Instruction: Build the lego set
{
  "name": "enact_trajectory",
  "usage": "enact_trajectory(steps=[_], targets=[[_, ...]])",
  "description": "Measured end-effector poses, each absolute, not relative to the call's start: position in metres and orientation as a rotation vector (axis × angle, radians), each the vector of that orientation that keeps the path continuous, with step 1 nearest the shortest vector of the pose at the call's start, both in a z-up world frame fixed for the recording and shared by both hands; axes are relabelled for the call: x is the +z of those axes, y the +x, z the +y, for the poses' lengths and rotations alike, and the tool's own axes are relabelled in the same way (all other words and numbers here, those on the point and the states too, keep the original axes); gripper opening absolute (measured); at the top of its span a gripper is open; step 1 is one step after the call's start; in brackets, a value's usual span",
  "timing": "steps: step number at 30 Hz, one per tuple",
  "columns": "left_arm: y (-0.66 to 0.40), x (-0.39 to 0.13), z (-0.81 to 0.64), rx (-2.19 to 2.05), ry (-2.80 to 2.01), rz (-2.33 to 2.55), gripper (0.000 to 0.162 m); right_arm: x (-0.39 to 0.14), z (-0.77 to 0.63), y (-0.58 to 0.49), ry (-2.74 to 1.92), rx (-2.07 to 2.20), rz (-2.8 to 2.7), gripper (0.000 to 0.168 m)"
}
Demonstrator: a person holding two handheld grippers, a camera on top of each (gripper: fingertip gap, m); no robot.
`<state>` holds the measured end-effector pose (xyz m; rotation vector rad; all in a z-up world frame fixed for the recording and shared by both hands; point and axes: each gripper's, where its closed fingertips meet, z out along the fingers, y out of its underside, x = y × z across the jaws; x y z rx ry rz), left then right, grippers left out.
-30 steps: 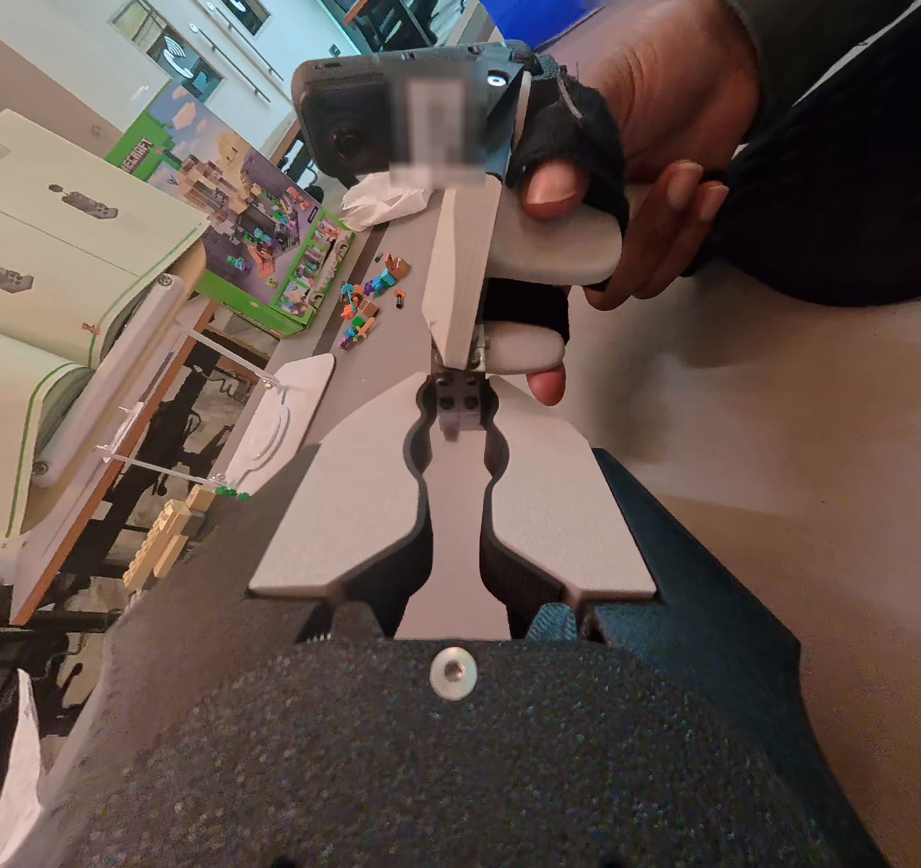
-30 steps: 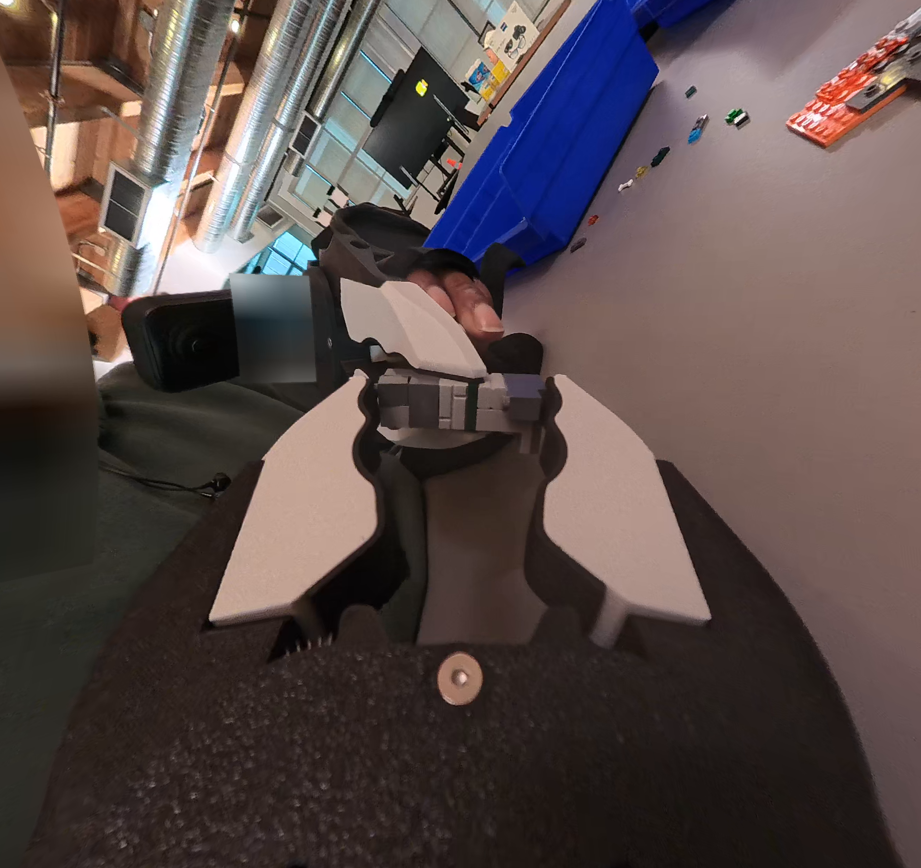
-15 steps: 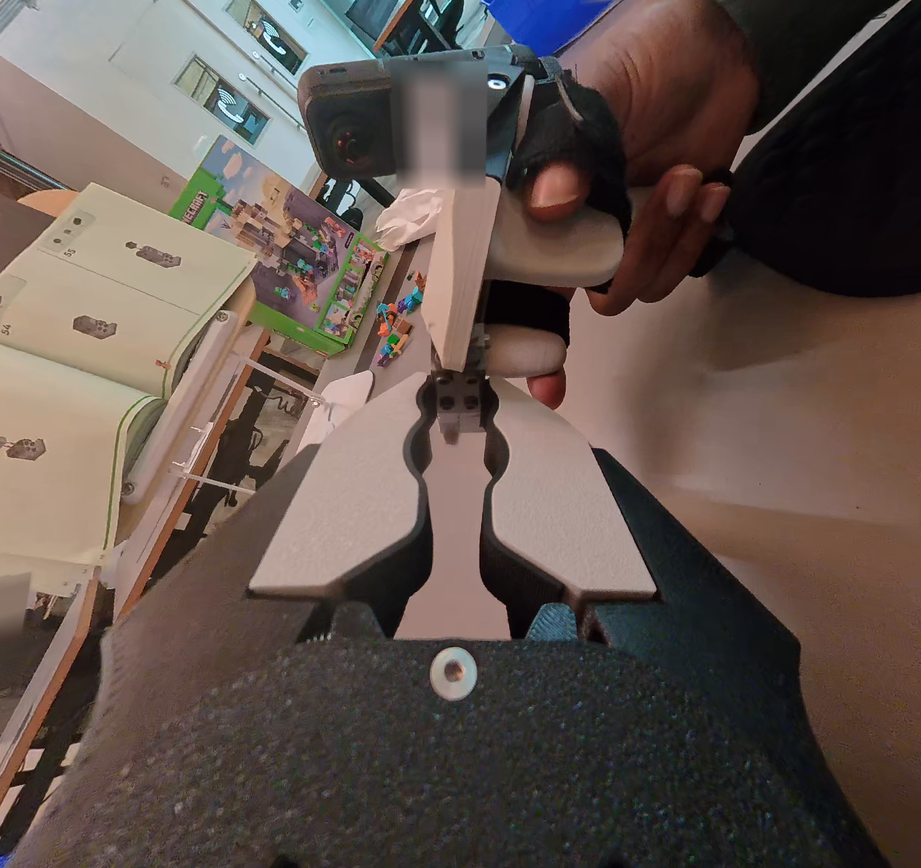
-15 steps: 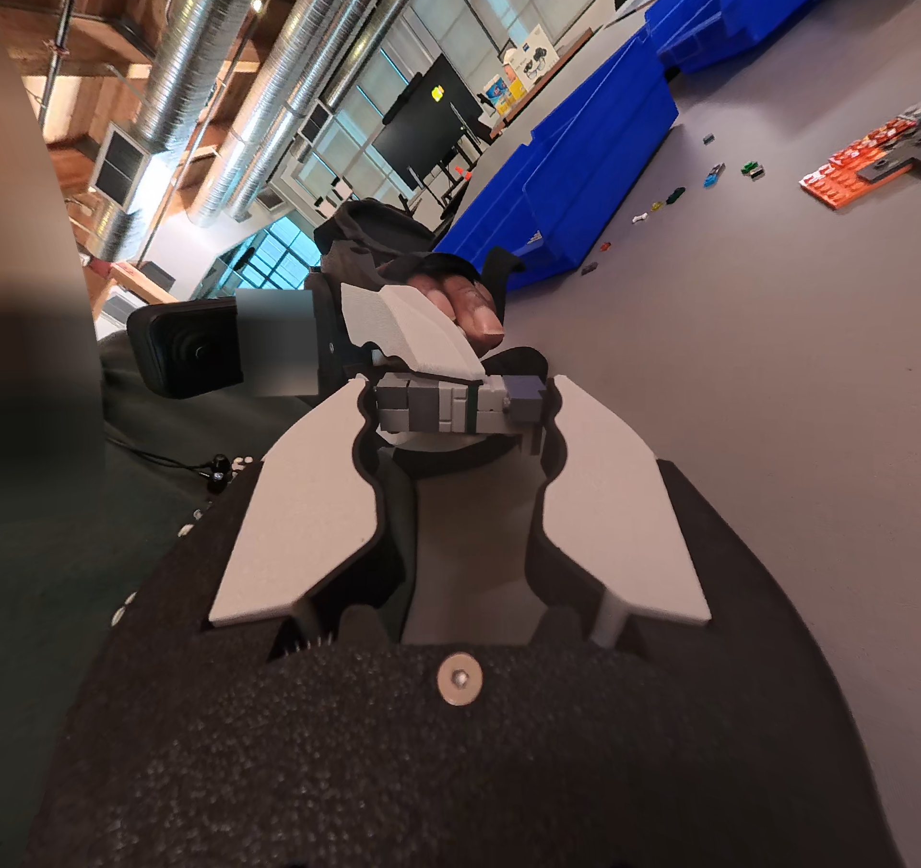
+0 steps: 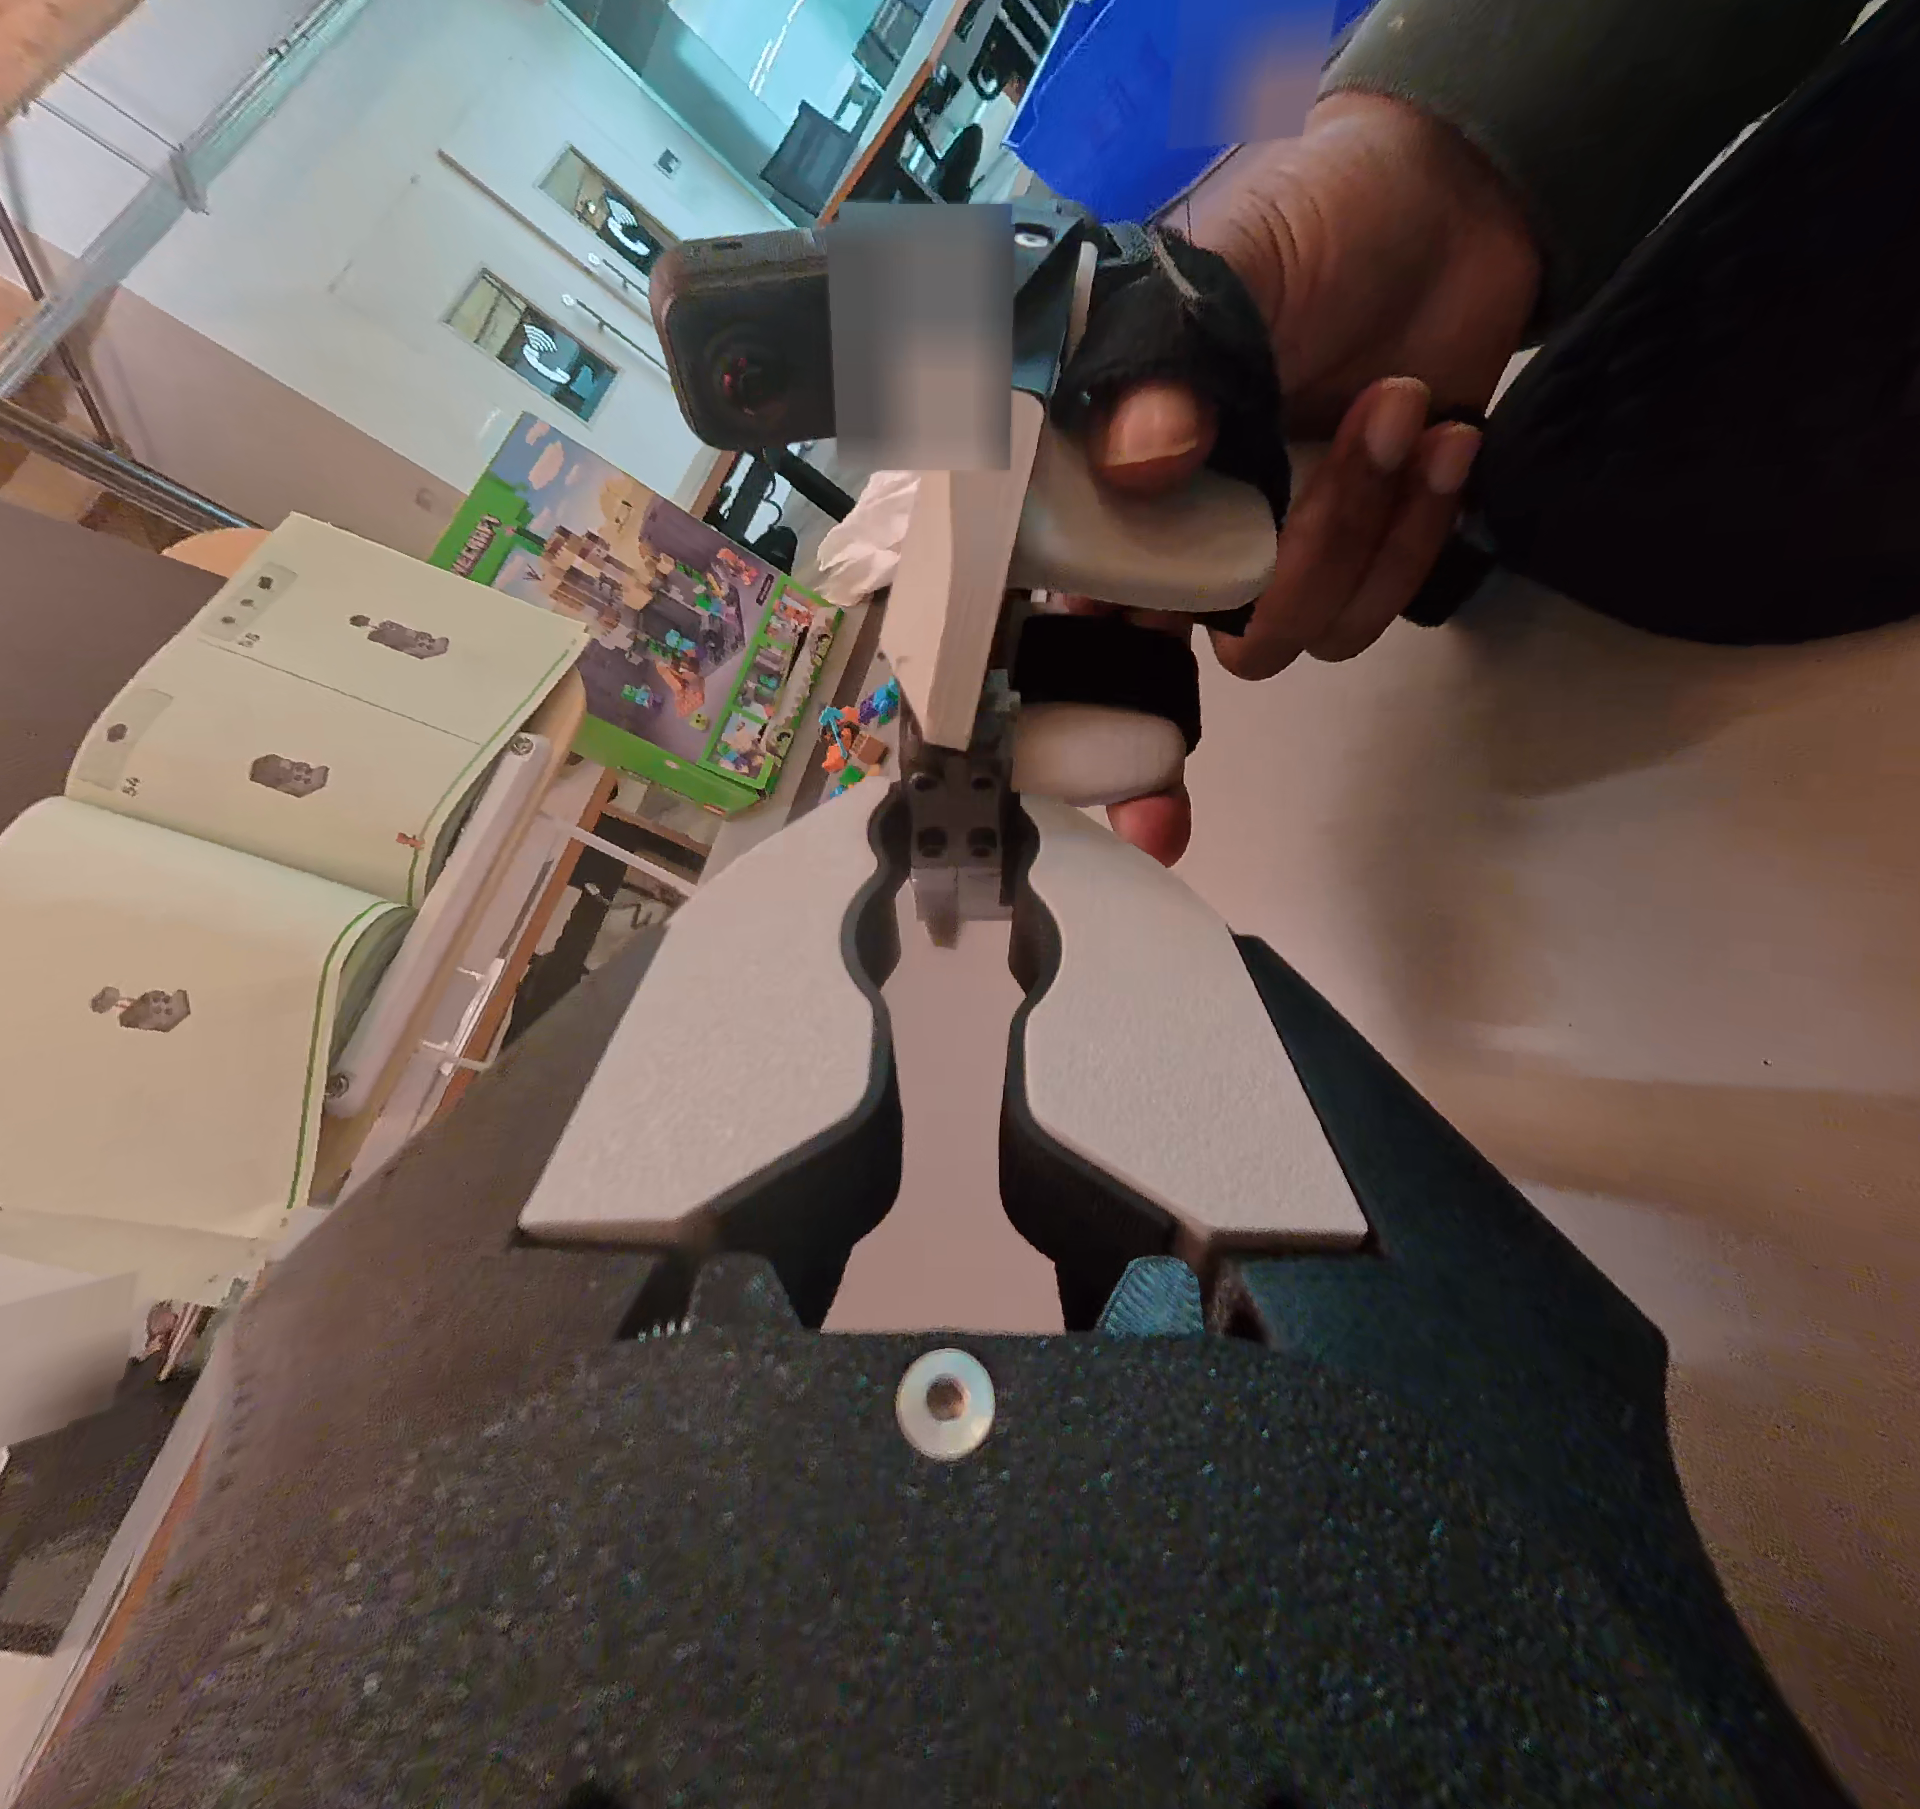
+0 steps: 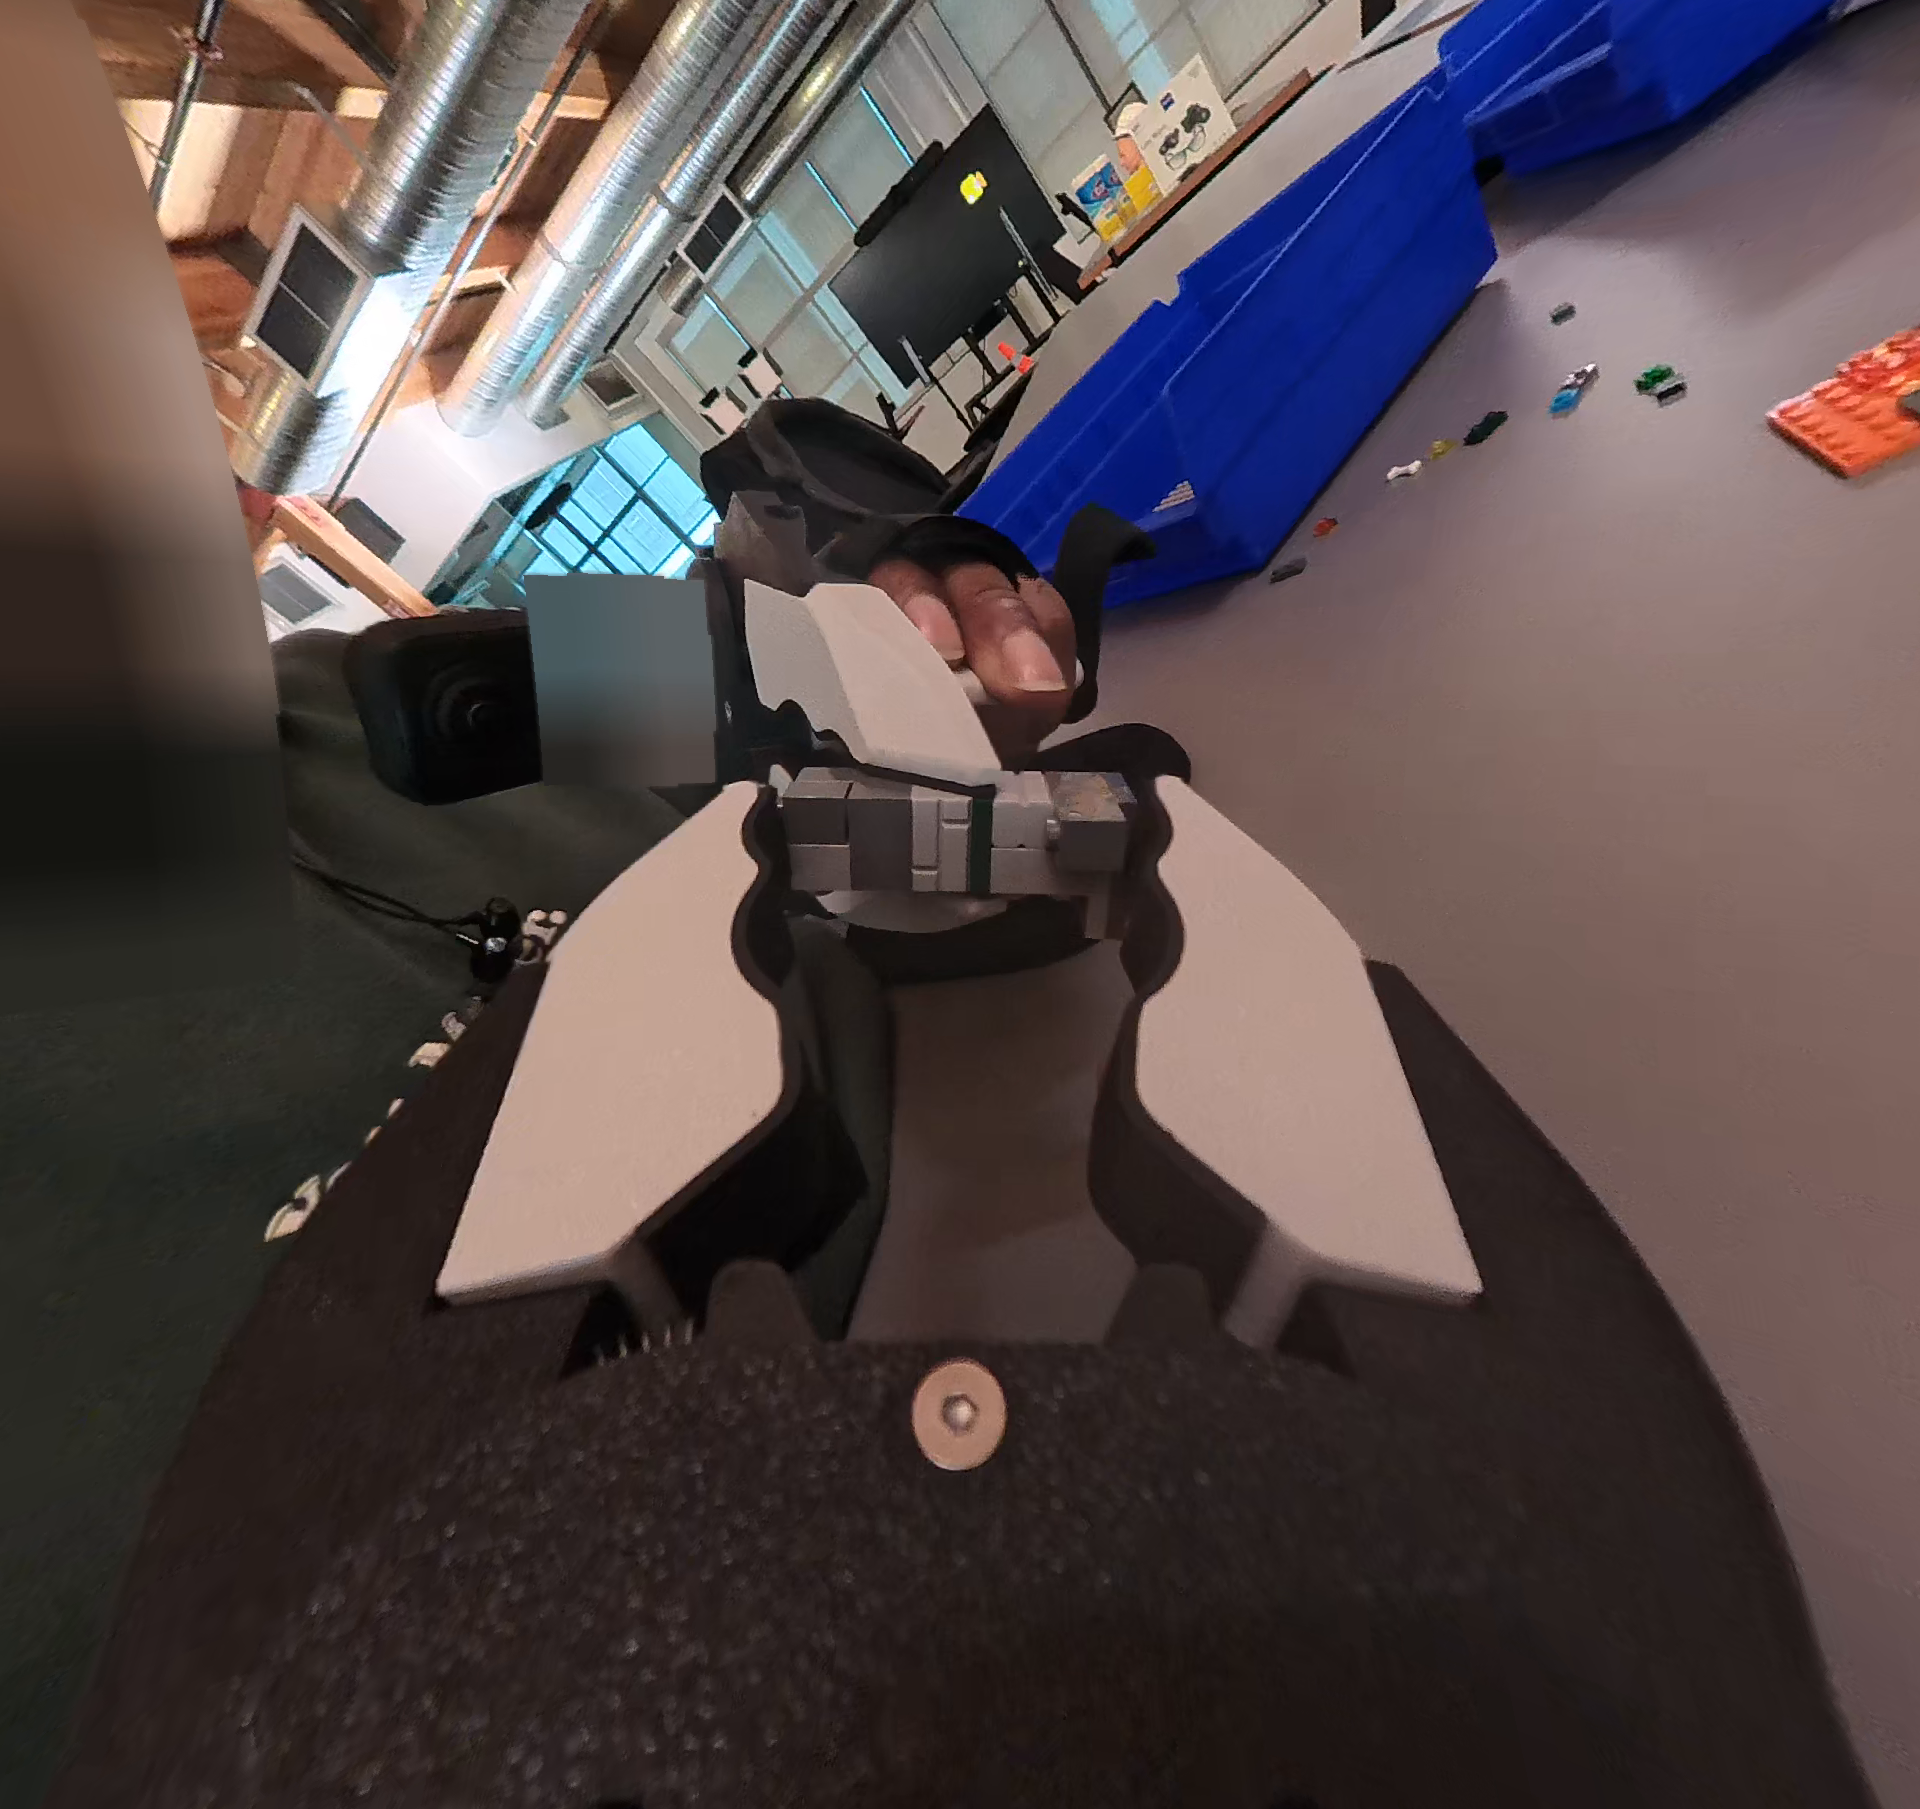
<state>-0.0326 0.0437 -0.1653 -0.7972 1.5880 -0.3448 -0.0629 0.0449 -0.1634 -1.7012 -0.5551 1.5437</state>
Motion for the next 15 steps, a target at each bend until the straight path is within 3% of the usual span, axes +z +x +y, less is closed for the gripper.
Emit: enact_trajectory(steps=[15], targets=[[-0.0321,-0.1665,0.0463,-0.291,-0.746,1.581,0.017,-0.1642,0.0472,-0.0642,-1.683,1.441,-0.562,0.064]])
